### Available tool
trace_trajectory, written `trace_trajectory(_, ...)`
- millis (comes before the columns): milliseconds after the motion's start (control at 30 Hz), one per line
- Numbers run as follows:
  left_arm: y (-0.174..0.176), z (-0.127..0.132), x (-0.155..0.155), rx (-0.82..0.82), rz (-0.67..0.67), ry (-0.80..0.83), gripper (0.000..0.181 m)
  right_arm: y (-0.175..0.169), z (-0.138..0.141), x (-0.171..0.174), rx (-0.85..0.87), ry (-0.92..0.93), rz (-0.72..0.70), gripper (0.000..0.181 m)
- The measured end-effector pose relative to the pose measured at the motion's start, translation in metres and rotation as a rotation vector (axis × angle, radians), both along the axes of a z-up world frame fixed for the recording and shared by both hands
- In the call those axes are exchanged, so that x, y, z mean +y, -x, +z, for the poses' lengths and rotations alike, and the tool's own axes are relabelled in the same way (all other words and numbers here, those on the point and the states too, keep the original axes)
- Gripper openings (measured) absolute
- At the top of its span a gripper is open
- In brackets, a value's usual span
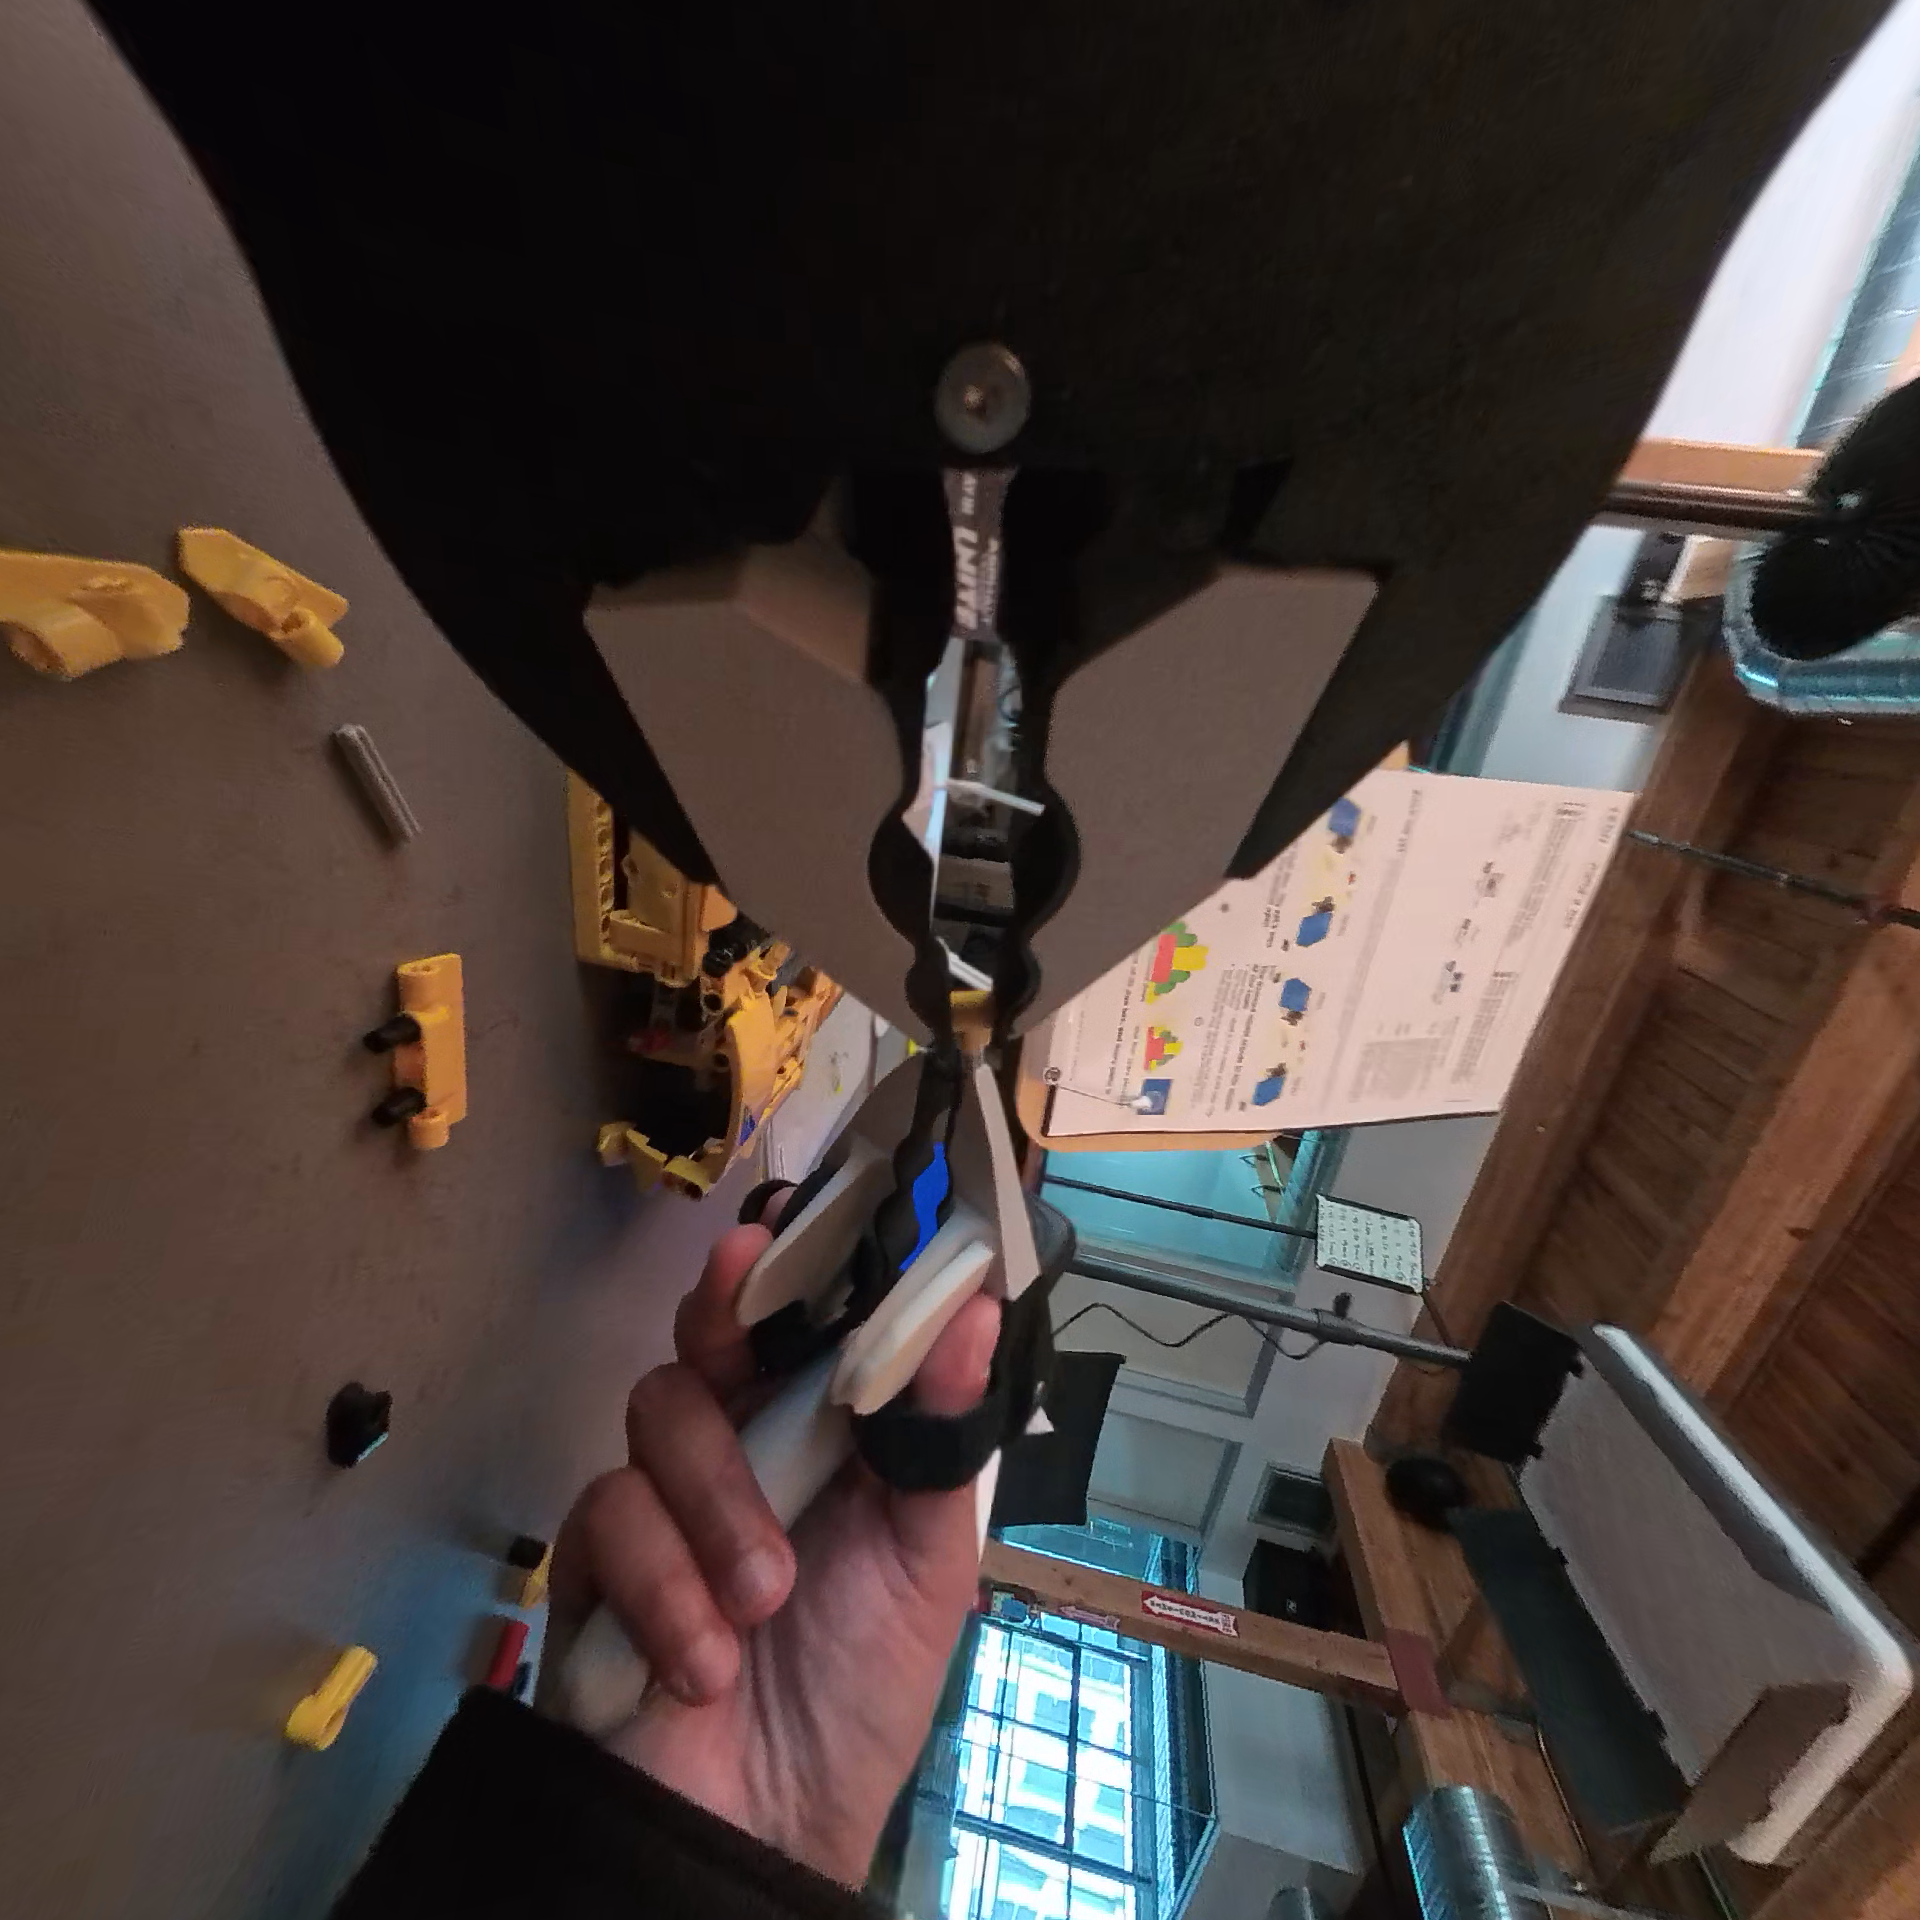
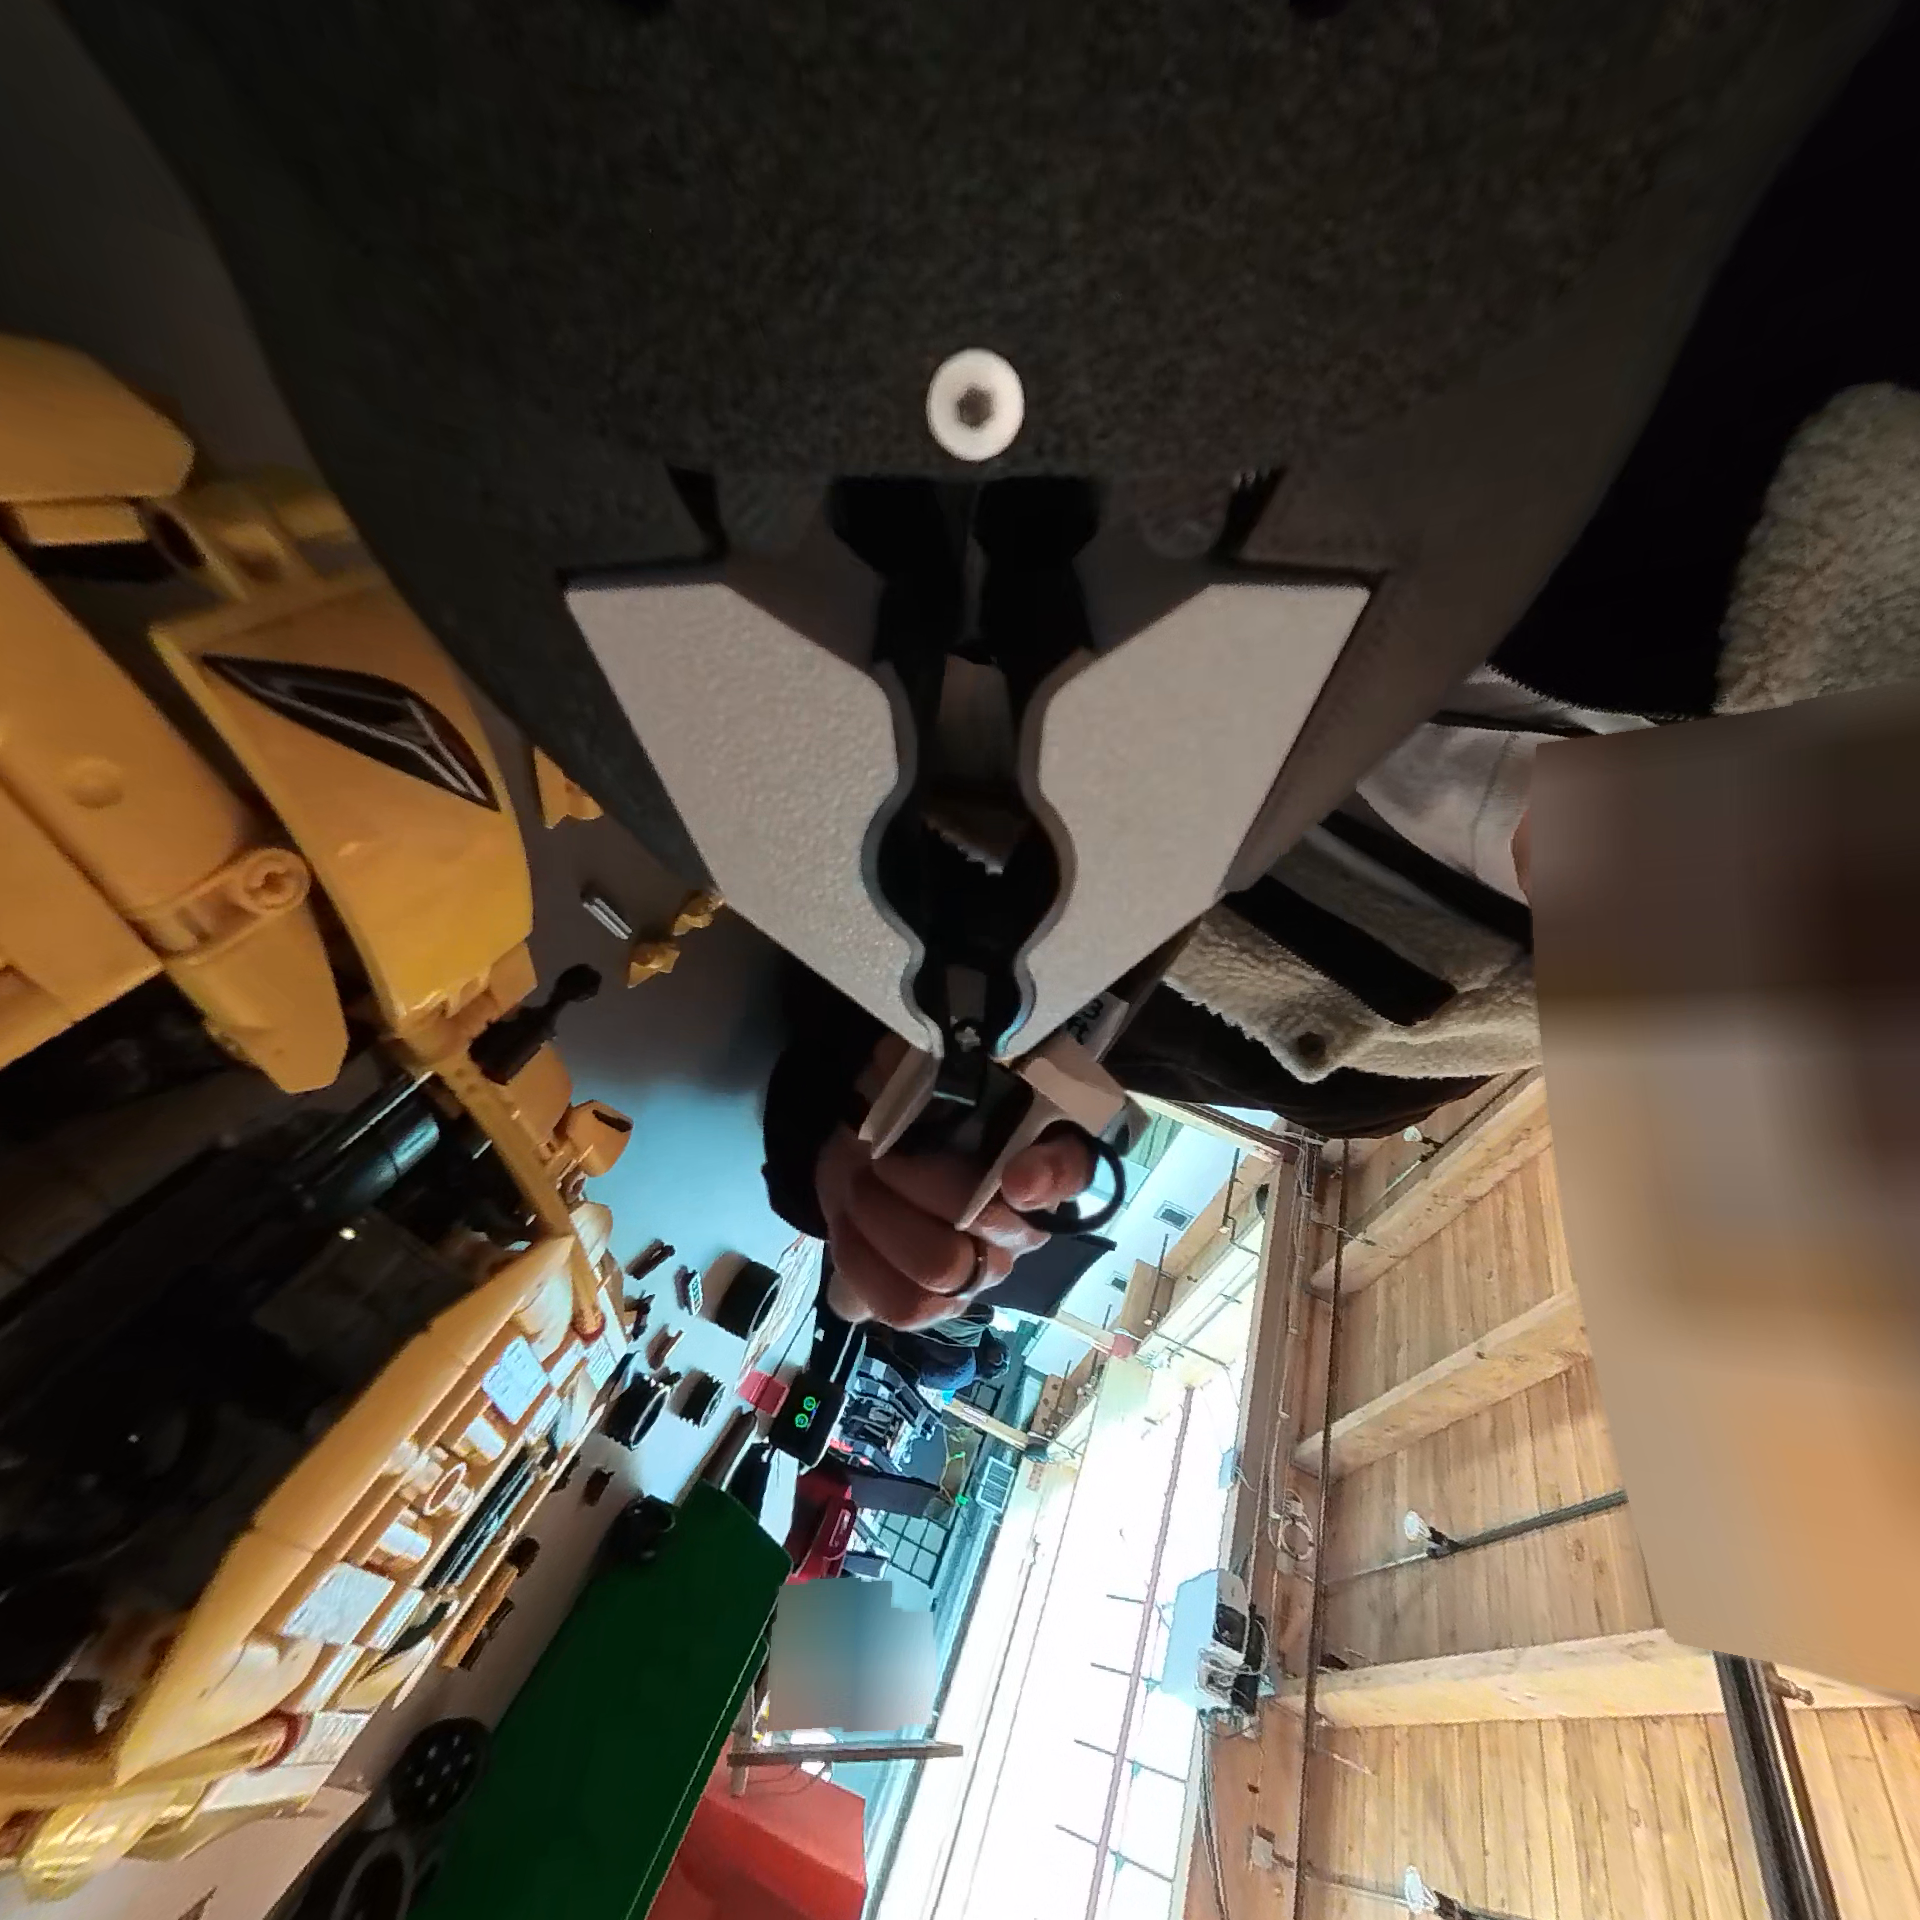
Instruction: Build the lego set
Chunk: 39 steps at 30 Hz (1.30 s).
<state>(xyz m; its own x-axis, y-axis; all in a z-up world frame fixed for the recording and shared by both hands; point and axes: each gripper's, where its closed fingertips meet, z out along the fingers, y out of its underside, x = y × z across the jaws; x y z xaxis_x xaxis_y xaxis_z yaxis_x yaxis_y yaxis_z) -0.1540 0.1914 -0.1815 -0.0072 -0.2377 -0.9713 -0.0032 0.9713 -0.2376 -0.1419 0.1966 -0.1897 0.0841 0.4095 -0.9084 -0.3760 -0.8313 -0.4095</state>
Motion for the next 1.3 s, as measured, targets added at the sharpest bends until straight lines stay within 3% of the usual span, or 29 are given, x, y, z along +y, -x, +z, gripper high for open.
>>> trace_trajectory(133,0.001,0.005,0.003,-0.002,-0.008,0.116,0.007,-0.001,0.011,-0.001,-0.003,-0.092,-0.013,0.006)
trace_trajectory(333,0.005,0.036,0.005,0.014,-0.159,0.813,0.007,-0.013,0.034,0.011,-0.047,-0.329,-0.211,0.007)
trace_trajectory(500,0.005,0.040,0.012,0.036,-0.198,1.031,0.007,-0.009,0.043,0.010,-0.032,-0.397,-0.234,0.006)
trace_trajectory(1100,0.001,0.033,0.019,0.083,-0.202,1.219,0.007,-0.014,0.037,0.012,-0.018,-0.350,-0.242,0.006)
trace_trajectory(1300,0.000,0.030,0.019,0.086,-0.183,1.188,0.007,-0.012,0.030,0.016,-0.017,-0.298,-0.248,0.006)
